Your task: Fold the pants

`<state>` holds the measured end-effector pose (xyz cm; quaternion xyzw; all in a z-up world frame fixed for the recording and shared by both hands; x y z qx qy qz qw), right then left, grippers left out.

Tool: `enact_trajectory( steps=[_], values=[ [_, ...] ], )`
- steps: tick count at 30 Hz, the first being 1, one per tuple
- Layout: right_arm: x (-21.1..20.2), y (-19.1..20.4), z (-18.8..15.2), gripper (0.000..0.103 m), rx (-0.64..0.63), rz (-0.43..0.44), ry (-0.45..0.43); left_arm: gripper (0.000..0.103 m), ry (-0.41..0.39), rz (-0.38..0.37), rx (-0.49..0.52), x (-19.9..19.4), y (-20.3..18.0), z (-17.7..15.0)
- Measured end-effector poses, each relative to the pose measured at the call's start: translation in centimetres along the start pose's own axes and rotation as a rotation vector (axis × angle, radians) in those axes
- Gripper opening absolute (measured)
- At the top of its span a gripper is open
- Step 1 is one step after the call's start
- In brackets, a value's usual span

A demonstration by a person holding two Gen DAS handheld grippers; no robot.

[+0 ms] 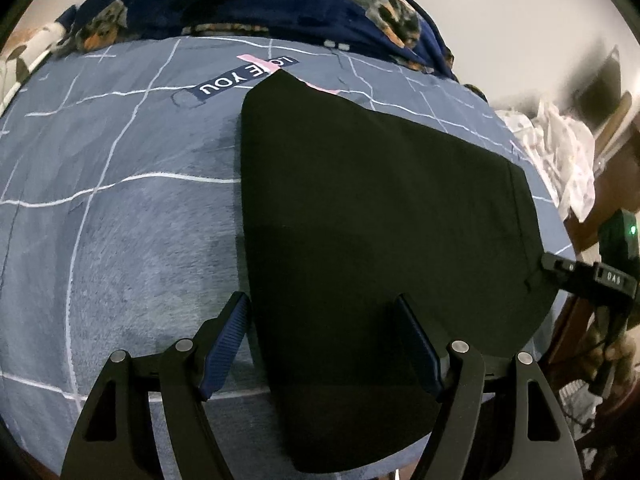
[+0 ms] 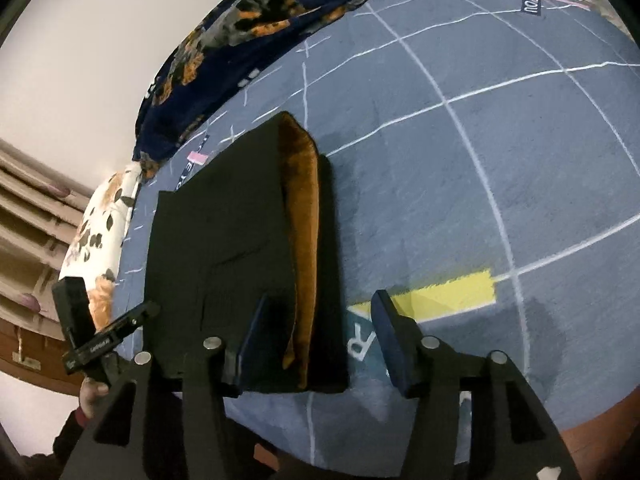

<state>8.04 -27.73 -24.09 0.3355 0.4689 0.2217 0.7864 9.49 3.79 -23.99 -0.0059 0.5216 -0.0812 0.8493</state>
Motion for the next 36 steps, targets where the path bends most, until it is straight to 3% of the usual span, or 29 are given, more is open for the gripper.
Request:
enact_trajectory(
  steps=[4,21,36],
  values=[
    [0.6,-0.5,0.3,0.056,0.027,0.027,0.001,0.076,-0.003,0.012,0.016,0.0,-0.3,-0.1],
    [3.5,1.3,1.5,0.057,-0.050,0.131,0.090,0.083,-0.041,0.097,0.083,-0.1,-0.7,0.0],
    [3.5,1.5,1.3,0.057,-0.120,0.136,0.118,0.091,-0.088,0.176,0.154,0.0,-1.0,0.2]
  ],
)
Point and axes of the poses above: each gripper's, at about its wrist camera, not at the fingertips, and x roughly the way its jaws point, y to its left, z to its top, the point moved 7 cm from there along x, roughly the way its jaws point, and after that the axes turned 15 degrees about z, right-handed, at the moved point
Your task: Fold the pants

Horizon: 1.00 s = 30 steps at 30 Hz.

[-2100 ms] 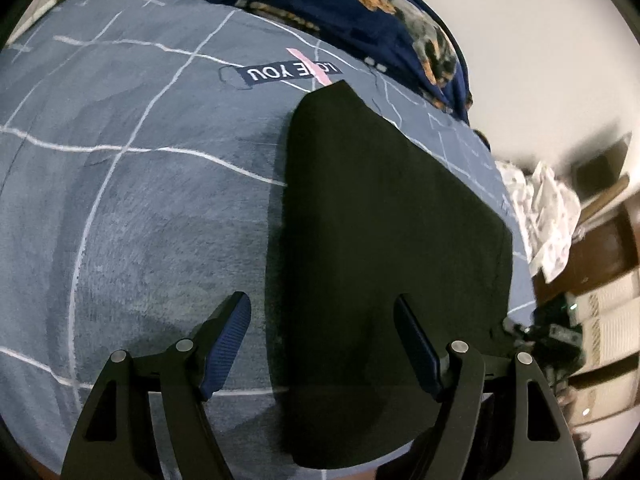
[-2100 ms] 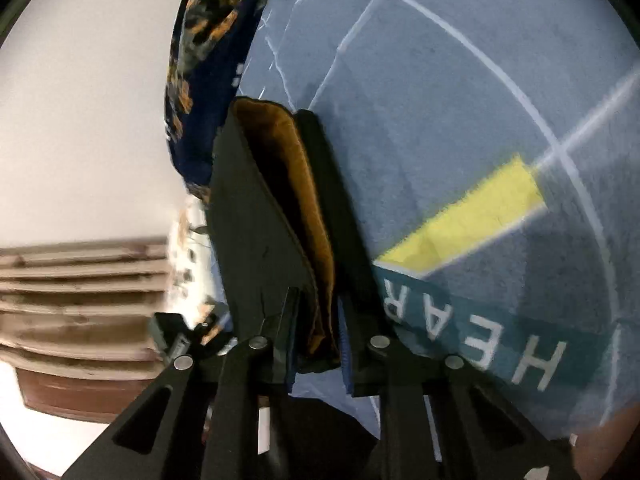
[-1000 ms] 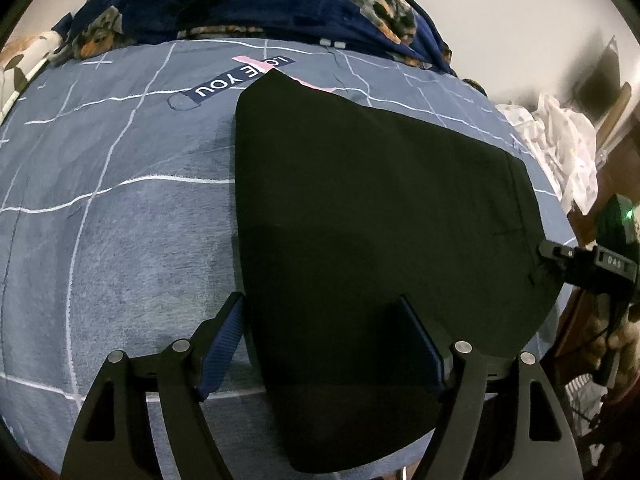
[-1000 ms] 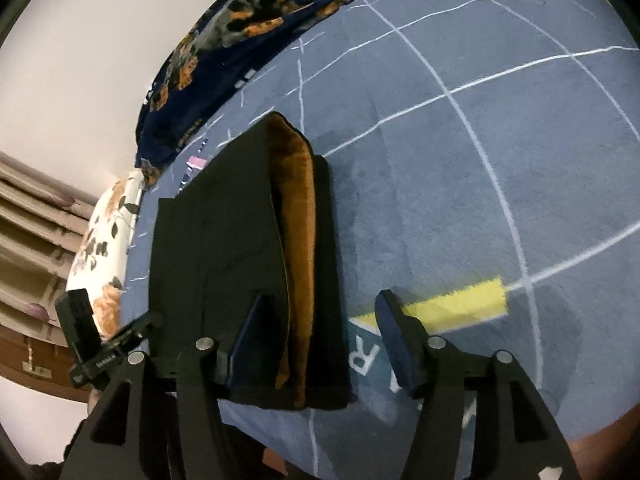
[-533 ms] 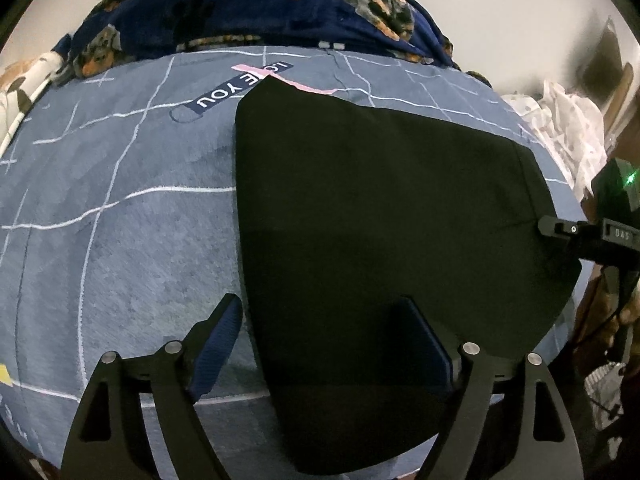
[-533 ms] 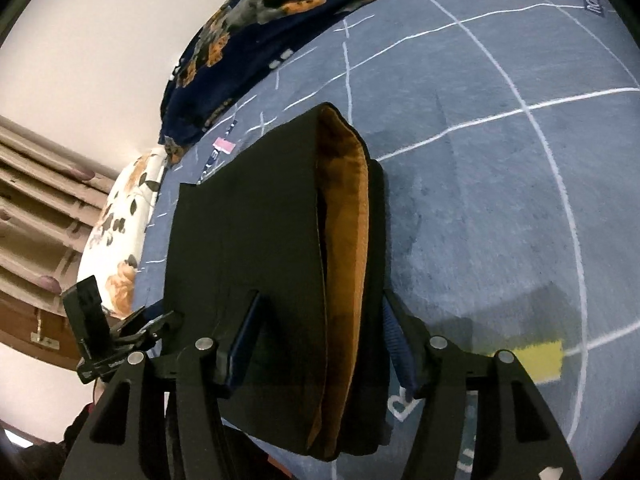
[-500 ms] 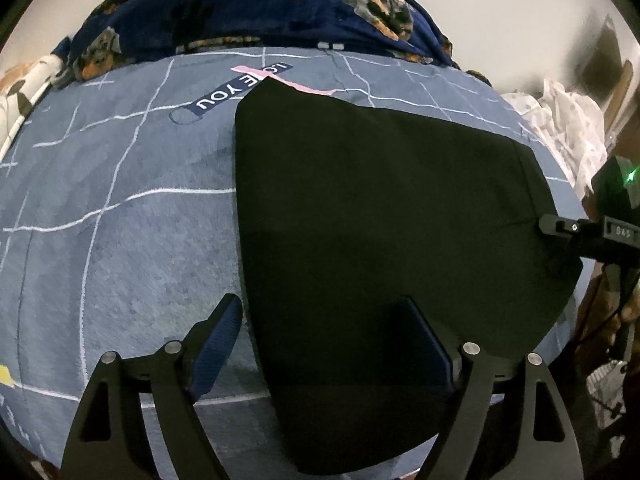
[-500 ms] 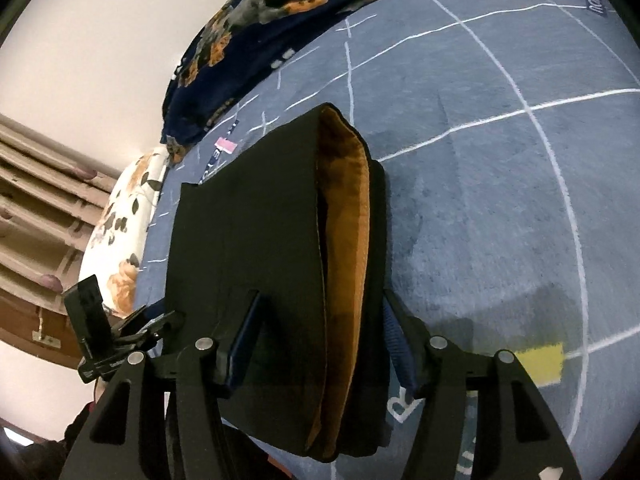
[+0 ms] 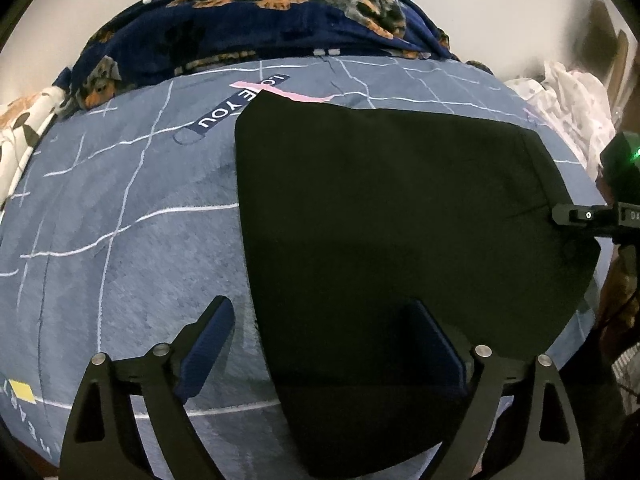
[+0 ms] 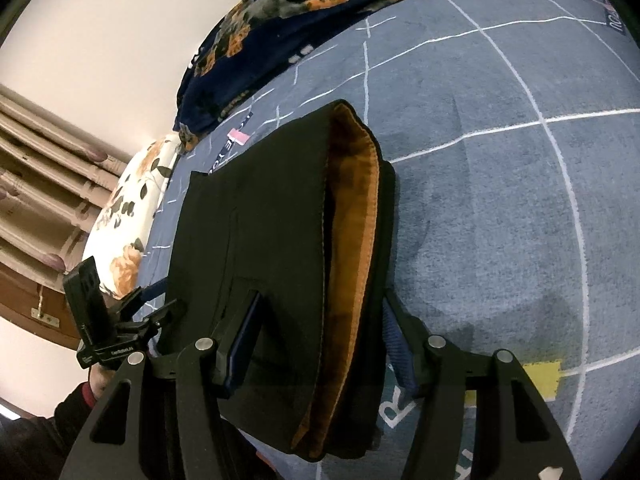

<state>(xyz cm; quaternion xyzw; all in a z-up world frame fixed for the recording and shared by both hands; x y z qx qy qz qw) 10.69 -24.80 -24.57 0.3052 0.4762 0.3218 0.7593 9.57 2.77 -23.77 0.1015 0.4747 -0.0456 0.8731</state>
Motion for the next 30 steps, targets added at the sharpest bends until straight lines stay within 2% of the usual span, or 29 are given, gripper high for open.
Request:
enact_trajectory(
  steps=[4,6,9,13,16,17,22,28,30],
  values=[
    [0.3,0.5,-0.1,0.057,-0.033,-0.019,0.029,0.095,-0.008,0.021,0.024,0.1,0.0,0.2],
    [0.4,0.4,-0.2,0.051,-0.032,-0.012,0.038,0.095,0.010,-0.008,0.024,0.4,0.0,0.3],
    [0.4,0.2,-0.1,0.044,-0.022,0.009,0.050,0.095,0.068,-0.154,0.001,1.1,-0.3,0.3],
    [0.5,0.1,0.3,0.041,-0.002,0.045,0.061,0.092,0.074,-0.285,0.041,1.2,-1.3,1.3],
    [0.4,0.0,0.5,0.041,0.007,0.078,0.064,0.089,0.099,-0.389,0.015,1.3,-1.1,2.1],
    [0.4,-0.1,0.5,0.041,0.007,0.086,0.065,0.088,0.108,-0.440,0.003,1.3,-0.9,2.4],
    [0.4,-0.4,0.8,0.050,0.063,0.160,0.040,0.088,0.168,-0.577,0.041,1.6,-0.5,3.0],
    [1.0,0.2,1.2,0.059,0.047,0.159,0.047,0.089,0.192,-0.629,0.051,2.7,-0.8,5.0],
    [1.0,0.3,1.3,0.059,0.046,0.157,0.046,0.089,0.195,-0.656,0.027,2.9,-0.9,5.4]
  ],
)
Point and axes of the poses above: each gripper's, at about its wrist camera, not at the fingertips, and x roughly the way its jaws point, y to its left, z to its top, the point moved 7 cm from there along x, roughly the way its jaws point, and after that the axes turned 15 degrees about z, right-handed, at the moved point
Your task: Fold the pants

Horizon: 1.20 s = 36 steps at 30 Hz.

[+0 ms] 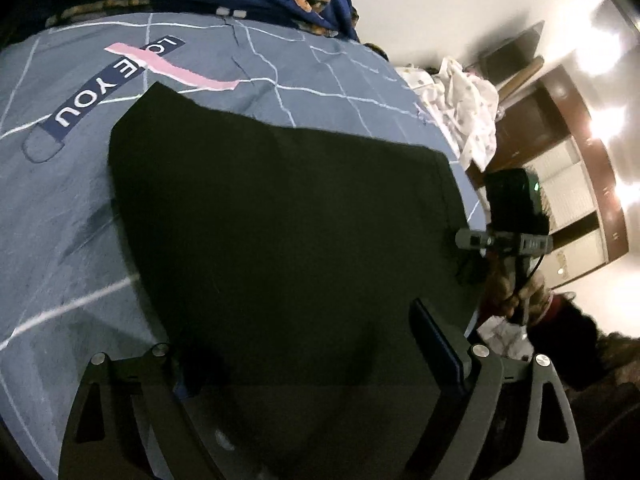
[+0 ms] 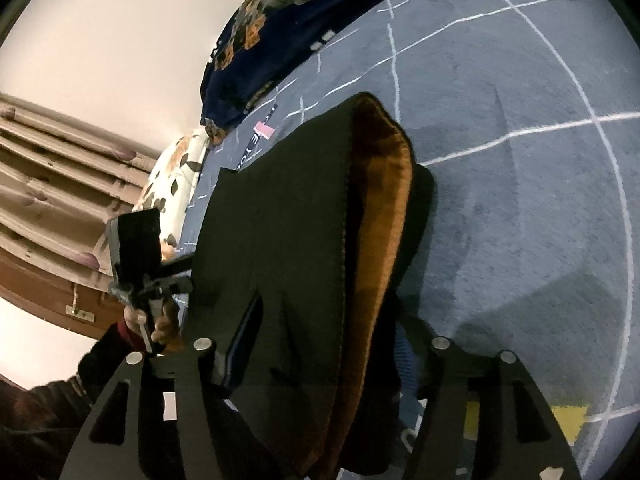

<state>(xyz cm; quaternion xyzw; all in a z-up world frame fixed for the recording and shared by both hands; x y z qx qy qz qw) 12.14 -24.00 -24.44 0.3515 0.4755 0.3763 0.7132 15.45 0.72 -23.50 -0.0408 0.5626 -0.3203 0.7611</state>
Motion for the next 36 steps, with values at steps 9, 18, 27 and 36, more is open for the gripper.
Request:
enact_trajectory(
  steps=[9,18,27,36],
  values=[
    [0.1,-0.1,-0.3,0.034,0.039,-0.022,-0.007,0.028,-0.036,0.073,-0.058,0.1,1.1,-0.7],
    [0.0,2.6,1.1,0.026,0.116,0.139,-0.073,0.021,-0.157,0.141,-0.078,-3.8,-0.8,-0.1],
    [3.2,6.5,3.9,0.026,0.056,0.194,-0.070,0.021,-0.264,0.357,-0.005,-8.0,0.1,2.3],
    [6.1,7.2,7.8,0.026,0.036,0.193,-0.052,0.021,-0.323,0.498,-0.001,-9.4,2.9,4.8]
  ],
)
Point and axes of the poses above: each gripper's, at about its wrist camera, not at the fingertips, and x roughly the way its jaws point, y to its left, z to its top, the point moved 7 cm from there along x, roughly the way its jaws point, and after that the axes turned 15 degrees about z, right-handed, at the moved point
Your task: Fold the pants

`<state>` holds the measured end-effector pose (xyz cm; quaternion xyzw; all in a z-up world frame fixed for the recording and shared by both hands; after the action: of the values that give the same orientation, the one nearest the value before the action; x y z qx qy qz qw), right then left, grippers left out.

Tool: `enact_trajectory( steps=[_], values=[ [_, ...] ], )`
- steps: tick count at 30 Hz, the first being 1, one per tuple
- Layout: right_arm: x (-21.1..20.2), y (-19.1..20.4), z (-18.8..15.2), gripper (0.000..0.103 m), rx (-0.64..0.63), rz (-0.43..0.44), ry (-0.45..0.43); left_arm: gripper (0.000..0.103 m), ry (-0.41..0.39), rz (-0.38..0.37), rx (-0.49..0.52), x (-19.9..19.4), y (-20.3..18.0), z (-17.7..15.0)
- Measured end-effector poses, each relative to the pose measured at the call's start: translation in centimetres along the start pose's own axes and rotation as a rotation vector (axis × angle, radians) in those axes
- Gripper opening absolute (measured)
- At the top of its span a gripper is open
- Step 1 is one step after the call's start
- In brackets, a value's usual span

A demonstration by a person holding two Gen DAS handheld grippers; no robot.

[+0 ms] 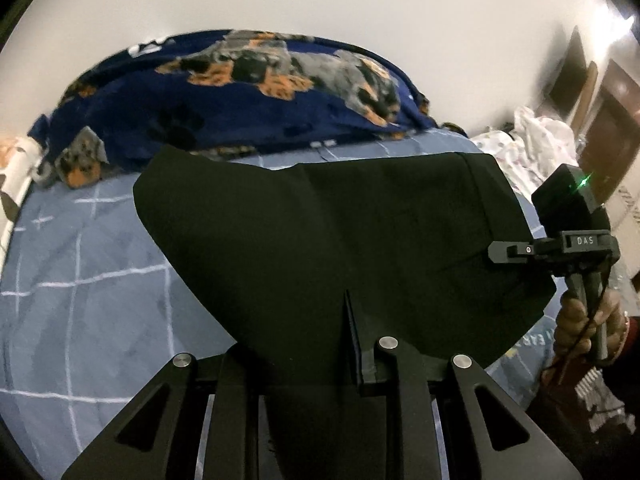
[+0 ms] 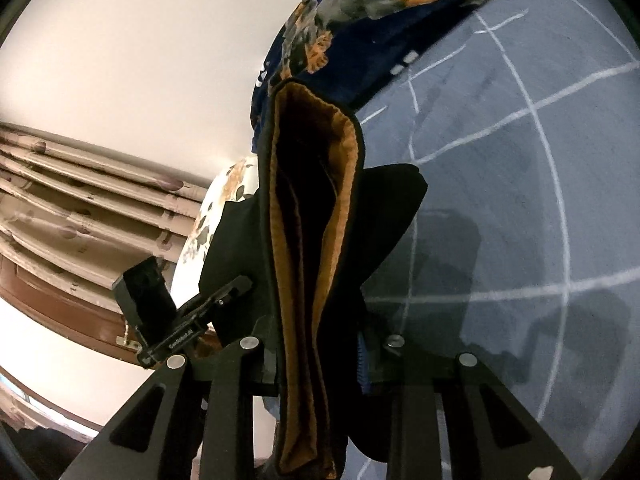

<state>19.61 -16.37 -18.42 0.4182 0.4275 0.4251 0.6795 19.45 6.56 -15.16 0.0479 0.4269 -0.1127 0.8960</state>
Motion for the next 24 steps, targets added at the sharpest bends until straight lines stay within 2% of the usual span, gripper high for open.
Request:
enact_trajectory(
  steps=[17,24],
  values=[
    [5.8,-1.1,7.9,0.026,-0.017,0.017,0.000,0.021,-0.066,0.147,-0.059,4.9,6.0,5.4],
    [7.6,-2.2,9.9,0.025,-0.002,0.029,-0.005,0.020,-0.048,0.170,-0.077,6.9,8.1,6.5]
  ],
)
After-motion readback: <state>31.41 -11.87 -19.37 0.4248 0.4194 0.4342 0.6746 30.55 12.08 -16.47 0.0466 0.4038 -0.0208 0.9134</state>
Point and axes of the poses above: each gripper's, at about its wrist camera, not at the fingertips, and x roughly the way its jaws point, y to its left, z to its top, the point moved 7 cm from there along x, roughly the way its jaws point, and after that the axes turned 15 degrees about z, right-handed, at the moved point
